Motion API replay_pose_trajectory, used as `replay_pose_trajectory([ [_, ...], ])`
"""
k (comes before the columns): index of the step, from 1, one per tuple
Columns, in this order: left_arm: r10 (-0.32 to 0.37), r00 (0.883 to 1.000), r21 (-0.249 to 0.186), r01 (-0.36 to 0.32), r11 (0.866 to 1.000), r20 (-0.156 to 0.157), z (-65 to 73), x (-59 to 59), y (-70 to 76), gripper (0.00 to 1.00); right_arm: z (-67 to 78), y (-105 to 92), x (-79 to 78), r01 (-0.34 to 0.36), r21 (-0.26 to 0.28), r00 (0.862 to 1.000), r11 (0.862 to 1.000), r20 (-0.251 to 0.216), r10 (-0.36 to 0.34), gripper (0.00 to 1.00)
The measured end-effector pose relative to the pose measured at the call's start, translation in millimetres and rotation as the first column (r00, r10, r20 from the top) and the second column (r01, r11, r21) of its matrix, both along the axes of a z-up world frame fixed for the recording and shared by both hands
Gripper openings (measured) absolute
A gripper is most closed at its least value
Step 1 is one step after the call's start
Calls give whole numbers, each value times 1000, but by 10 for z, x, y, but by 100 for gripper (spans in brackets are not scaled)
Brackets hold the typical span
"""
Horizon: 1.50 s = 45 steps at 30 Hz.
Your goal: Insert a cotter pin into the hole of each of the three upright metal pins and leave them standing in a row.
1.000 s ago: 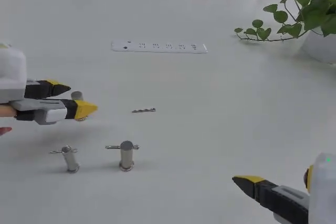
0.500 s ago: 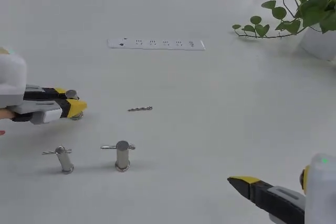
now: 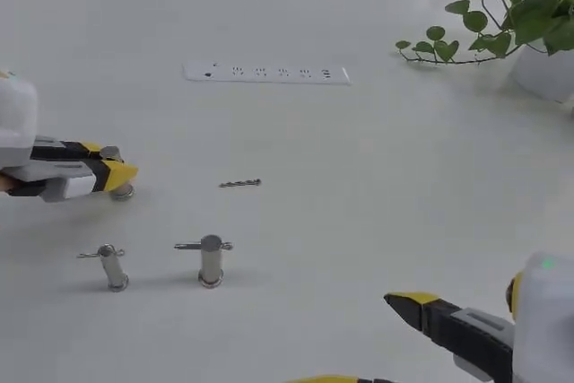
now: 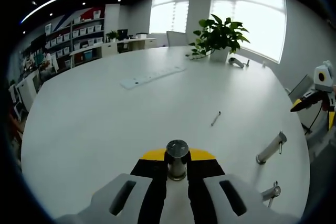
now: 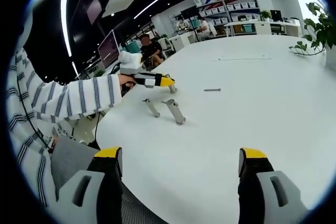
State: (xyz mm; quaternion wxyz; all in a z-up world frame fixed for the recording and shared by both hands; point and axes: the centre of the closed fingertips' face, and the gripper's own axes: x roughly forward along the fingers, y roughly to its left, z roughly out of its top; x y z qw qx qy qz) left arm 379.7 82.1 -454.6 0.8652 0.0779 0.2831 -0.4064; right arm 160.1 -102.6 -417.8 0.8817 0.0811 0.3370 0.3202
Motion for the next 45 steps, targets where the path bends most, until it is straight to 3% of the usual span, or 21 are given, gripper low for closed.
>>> replay_pose_trajectory([
  [7,17,999,1,-17,1000,33,270,-100,90,10,67,46,16,-7,2,1000,1000,28,7,91],
  [13,8,998,18,-10,1000,70,474,-295,128,10,143,41,38,-8,3,998,1000,58,8,93],
  [26,-17,994,22,14,1000,108,691,-740,130,10,276,33,14,-12,3,994,1000,109,12,95],
  [34,-29,992,-4,29,1000,124,809,-1045,90,10,300,49,-20,-8,0,992,1000,124,8,94],
  [36,-32,992,-17,34,999,120,804,-1118,66,10,300,61,-31,-9,0,992,1000,122,9,94],
  [39,-16,996,-82,23,996,84,782,-1244,0,10,302,82,-49,-14,-4,992,1000,124,15,94],
  [42,-22,997,-89,29,996,78,748,-1344,-44,10,317,98,-55,-19,-6,992,1000,128,19,94],
  [45,-13,999,-149,18,989,36,738,-1420,-111,10,334,108,-57,-23,-8,991,1000,132,23,94],
])
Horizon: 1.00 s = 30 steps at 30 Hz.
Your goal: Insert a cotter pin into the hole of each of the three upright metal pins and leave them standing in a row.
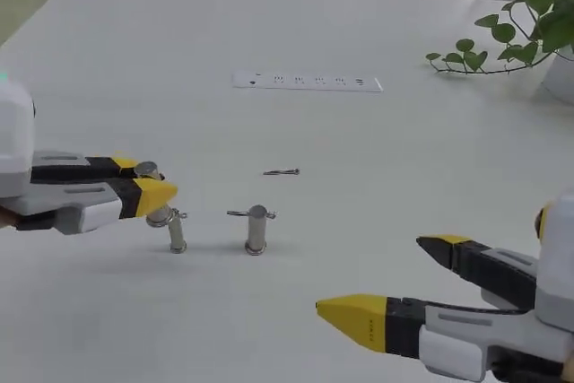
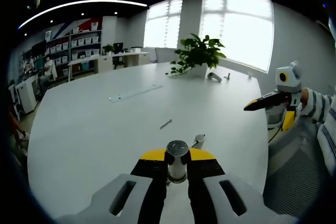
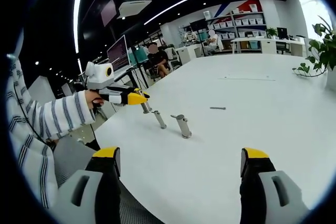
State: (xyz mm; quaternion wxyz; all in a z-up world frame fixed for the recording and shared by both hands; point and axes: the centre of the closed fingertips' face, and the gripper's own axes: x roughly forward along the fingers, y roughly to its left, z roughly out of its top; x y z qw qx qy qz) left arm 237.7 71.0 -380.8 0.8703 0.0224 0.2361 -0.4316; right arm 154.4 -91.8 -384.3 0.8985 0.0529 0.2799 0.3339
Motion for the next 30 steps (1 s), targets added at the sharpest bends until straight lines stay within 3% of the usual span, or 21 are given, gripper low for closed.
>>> replay_pose_trajectory([
  [3,-19,1000,11,19,1000,14,-13,-56,-59,10,5,5,-3,-5,-9,1000,1000,1,5,94],
  [10,-61,998,22,61,998,12,-100,-176,-248,10,23,12,-6,-3,-10,1000,1000,7,3,94],
  [15,-91,996,44,91,995,-5,-236,-257,-367,10,19,-4,-8,3,-13,1000,1000,6,-3,94],
  [20,-145,989,100,148,984,-36,-429,-378,-477,10,16,-18,-9,9,-14,1000,1000,5,-9,94],
  [30,-187,981,140,193,971,-52,-615,-445,-673,10,-36,-3,-35,0,-23,1000,1000,-7,0,93],
])
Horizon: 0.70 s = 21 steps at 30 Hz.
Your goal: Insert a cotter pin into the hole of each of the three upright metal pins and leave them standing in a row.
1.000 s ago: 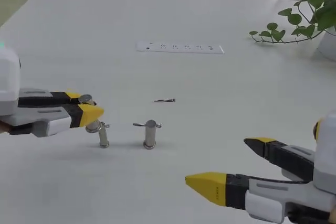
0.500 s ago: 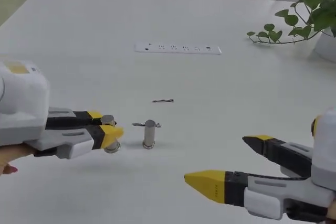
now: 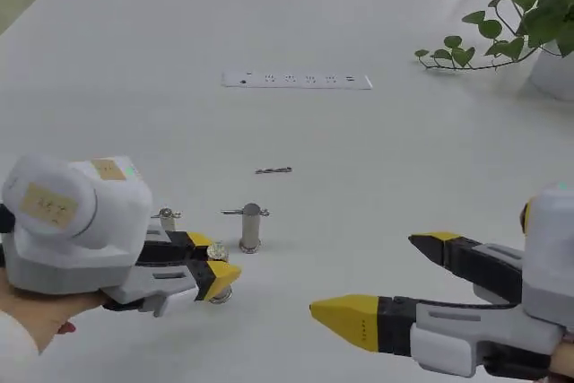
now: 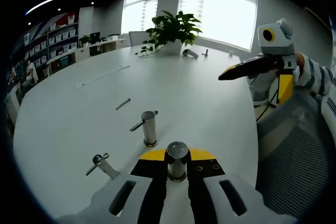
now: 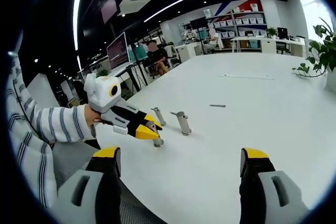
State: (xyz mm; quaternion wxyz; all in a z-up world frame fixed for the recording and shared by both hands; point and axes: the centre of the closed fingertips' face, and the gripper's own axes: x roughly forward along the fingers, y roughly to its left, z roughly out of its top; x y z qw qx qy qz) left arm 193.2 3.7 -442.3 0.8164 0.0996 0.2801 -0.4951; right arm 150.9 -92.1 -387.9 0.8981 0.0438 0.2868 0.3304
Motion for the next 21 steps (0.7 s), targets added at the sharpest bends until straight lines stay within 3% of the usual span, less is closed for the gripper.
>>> replay_pose_trajectory([
  [10,-23,1000,36,22,999,2,-120,-20,-103,10,-13,-52,13,9,4,1000,1000,-1,-9,93],
  [21,-25,999,44,24,999,26,-134,-25,-130,10,-30,-51,9,3,4,1000,1000,-3,-3,93],
])
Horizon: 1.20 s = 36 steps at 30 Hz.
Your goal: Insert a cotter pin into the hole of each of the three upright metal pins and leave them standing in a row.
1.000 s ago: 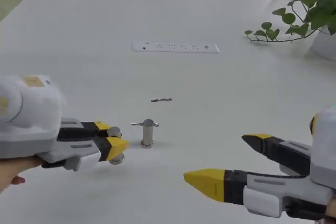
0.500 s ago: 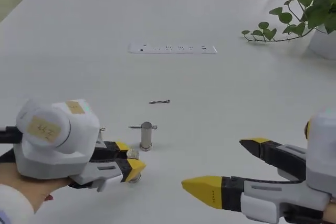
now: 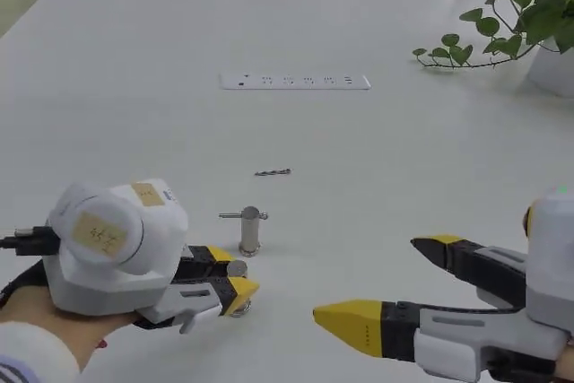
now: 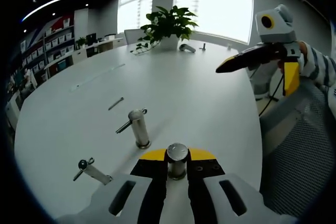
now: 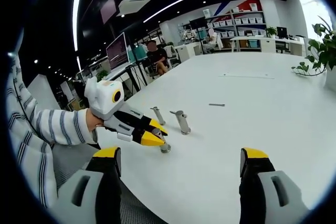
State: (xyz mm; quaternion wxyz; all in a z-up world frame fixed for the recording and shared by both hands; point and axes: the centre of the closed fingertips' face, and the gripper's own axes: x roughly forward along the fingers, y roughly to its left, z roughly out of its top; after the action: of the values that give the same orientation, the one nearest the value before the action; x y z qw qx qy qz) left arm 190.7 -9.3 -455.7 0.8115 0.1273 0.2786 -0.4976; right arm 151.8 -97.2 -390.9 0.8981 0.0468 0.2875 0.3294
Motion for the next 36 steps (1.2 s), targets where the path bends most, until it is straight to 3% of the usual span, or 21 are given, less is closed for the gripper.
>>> replay_pose_trajectory([
  [9,0,999,-28,1,1000,34,2,-38,6,10,-35,16,-12,-1,-5,1000,1000,-10,1,92],
  [14,-4,1000,-45,4,999,6,23,-40,-2,13,-26,30,-6,-4,-22,1000,1000,0,4,92],
  [17,-14,1000,-55,15,998,19,81,-59,3,28,-11,30,4,-1,-22,1000,1000,5,2,92],
  [20,-15,1000,-93,17,996,23,187,-80,20,40,-7,20,4,0,-24,1000,1000,5,0,91],
  [24,23,999,-153,-28,988,-40,317,-123,113,42,-15,4,0,2,-27,1000,1000,1,-2,91],
  [26,38,999,-170,-44,985,-39,380,-127,176,49,-16,0,-1,3,-25,1000,1000,-1,-3,91],
  [30,60,998,-168,-62,984,-20,437,-147,297,67,-21,-6,-1,2,-24,1000,1000,-6,-2,91],
  [36,106,994,-132,-108,985,-24,392,-162,508,65,-24,-16,15,-4,-30,1000,1000,-11,4,91],
])
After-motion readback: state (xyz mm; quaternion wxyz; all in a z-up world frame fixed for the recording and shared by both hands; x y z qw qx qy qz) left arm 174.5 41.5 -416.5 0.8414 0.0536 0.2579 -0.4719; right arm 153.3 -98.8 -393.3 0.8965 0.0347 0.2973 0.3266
